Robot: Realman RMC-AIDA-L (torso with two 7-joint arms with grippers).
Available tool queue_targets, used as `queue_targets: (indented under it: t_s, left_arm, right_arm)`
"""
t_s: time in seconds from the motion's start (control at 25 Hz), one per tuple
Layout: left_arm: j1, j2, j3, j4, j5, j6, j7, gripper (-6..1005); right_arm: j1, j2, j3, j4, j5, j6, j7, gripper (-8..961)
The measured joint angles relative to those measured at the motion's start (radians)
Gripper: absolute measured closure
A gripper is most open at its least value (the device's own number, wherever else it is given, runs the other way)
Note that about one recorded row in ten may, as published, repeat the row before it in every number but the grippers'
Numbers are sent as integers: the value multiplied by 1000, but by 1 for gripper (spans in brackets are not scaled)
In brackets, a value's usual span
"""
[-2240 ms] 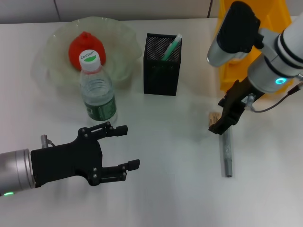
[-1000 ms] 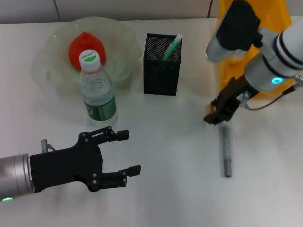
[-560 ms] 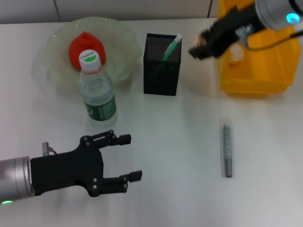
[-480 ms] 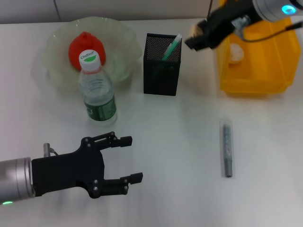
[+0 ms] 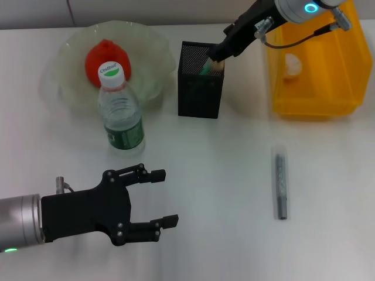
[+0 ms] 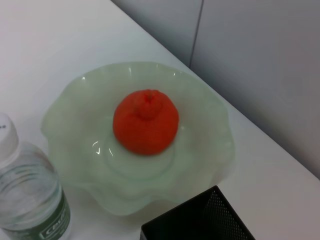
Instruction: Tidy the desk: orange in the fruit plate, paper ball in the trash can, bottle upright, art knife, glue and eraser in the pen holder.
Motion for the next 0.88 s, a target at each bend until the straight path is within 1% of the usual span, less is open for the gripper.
queue_targets:
  t_s: [0.08, 0.2, 0.24, 0.28, 0.32, 0.36, 0.44, 0.52, 0.6, 0.68, 0.8, 0.84, 0.88]
  left_arm:
    - [-1, 0, 0, 0, 0, -1, 2, 184]
    - [-2, 0, 0, 0, 0, -2, 4, 184]
    - [-3, 0, 0, 0, 2, -2, 2, 184]
    - [-3, 0, 0, 0, 2, -2, 2, 184]
    - [-4, 1, 0, 0, 4, -1, 1, 184]
    - [-4, 1, 0, 0, 5, 0, 0, 184]
    - [-4, 1, 0, 1, 8, 0, -1, 184]
    - [-6, 1, 0, 2, 11, -1, -1, 184]
    - [-9, 1, 0, 1, 13, -3, -1, 184]
    - [-13, 1, 0, 1, 14, -3, -1, 184]
    - [-15, 0, 0, 0, 22, -2, -1, 184]
    - [-16, 0, 0, 0, 26, -3, -1, 184]
    - [-16, 0, 0, 0, 27, -4, 0, 184]
  right_arm:
    - [-3, 1, 4, -8, 3, -5, 1, 485]
    - [-16, 1, 8, -48, 4, -35, 28, 370]
    - [-32, 1, 10, -102, -2, -95, 85, 332]
    - [-32, 1, 10, -102, -2, -95, 85, 293]
    - [-40, 1, 11, -131, -7, -132, 127, 255]
    - [-52, 1, 14, -164, -15, -172, 177, 242]
    - [-102, 2, 18, -269, -36, -283, 317, 216]
    - [-161, 6, 12, -348, -43, -328, 377, 190]
    - [-224, 10, -7, -397, -44, -345, 405, 189]
    - [-291, 12, -30, -408, -45, -349, 424, 189]
    - [-345, 12, -45, -383, -45, -333, 429, 189]
    - [-371, 12, -54, -349, -45, -313, 429, 189]
    - [-371, 12, -54, -349, -45, -313, 429, 190]
